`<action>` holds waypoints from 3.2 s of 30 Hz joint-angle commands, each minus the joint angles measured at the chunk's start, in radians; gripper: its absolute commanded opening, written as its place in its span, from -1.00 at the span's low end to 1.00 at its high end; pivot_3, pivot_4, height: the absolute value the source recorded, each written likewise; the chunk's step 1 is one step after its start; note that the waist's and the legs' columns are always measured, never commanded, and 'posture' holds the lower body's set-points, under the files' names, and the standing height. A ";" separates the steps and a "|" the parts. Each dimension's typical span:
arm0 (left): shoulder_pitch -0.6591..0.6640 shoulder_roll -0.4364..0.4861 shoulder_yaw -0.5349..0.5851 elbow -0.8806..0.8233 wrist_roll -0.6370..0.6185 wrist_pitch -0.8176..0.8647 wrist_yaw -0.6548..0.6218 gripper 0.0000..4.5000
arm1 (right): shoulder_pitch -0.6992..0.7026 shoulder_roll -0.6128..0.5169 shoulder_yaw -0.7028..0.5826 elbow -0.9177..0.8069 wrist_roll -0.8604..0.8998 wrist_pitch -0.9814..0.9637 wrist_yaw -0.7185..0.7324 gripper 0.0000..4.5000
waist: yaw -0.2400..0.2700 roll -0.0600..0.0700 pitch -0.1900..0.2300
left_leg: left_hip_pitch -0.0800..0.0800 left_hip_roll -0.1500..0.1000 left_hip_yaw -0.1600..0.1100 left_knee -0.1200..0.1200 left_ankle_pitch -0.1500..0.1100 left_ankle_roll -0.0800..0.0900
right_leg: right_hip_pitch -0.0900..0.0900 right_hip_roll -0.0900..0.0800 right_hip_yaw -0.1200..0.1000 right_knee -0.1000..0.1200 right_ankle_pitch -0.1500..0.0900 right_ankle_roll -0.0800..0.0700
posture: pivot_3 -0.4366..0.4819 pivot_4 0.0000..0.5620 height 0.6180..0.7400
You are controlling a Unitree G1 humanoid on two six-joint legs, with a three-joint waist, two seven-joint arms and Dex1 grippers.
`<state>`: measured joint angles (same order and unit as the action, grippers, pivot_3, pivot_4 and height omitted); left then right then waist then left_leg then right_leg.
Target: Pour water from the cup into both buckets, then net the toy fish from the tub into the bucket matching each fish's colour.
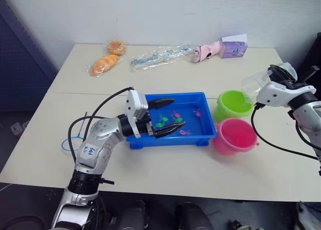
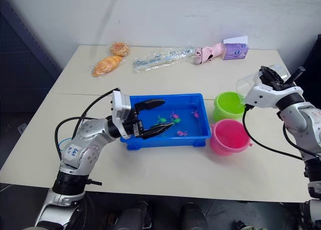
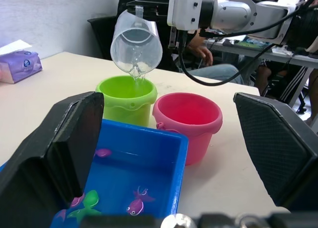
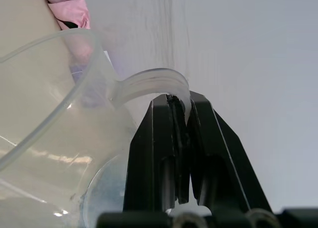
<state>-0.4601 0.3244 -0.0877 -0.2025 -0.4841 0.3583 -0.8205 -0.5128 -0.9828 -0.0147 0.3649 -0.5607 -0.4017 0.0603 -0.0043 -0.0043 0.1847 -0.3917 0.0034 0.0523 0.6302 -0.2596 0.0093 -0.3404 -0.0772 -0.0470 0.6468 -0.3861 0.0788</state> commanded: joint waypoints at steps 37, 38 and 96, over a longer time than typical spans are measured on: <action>0.037 0.038 -0.009 -0.067 -0.089 -0.012 -0.170 1.00 | 0.308 0.577 -0.751 -0.422 1.018 0.765 -0.053 -0.98 | -0.016 0.002 0.000 | 0.000 0.000 0.000 -0.002 0.001 0.001 | 0.000 0.000 0.001 0.001 0.000 0.001 | -0.05 -0.47 1.00; 0.035 0.041 -0.011 -0.066 -0.088 -0.011 -0.174 1.00 | 0.307 0.588 -0.751 -0.400 1.012 0.744 -0.057 -0.98 | -0.017 0.002 0.000 | 0.000 0.000 0.000 -0.002 0.001 0.001 | 0.000 0.000 0.001 0.001 0.000 0.001 | -0.05 -0.47 1.00; 0.843 0.319 0.865 0.267 0.026 -0.038 0.168 1.00 | 0.863 0.433 -0.266 -1.089 1.180 0.366 0.955 0.96 | -0.001 -0.015 -0.001 | 0.002 0.003 0.000 -0.017 -0.009 0.008 | 0.000 -0.002 0.001 -0.018 0.000 0.000 | -0.05 -0.47 1.00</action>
<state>0.3703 0.6491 0.7523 0.0616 -0.4684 0.3366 -0.6720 0.3705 -0.5587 -0.2833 -0.7101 0.6181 0.0350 0.9954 -0.0055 -0.0189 0.1838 -0.3901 0.0062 0.0526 0.6131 -0.2693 0.0170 -0.3406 -0.0792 -0.0459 0.6288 -0.3858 0.0782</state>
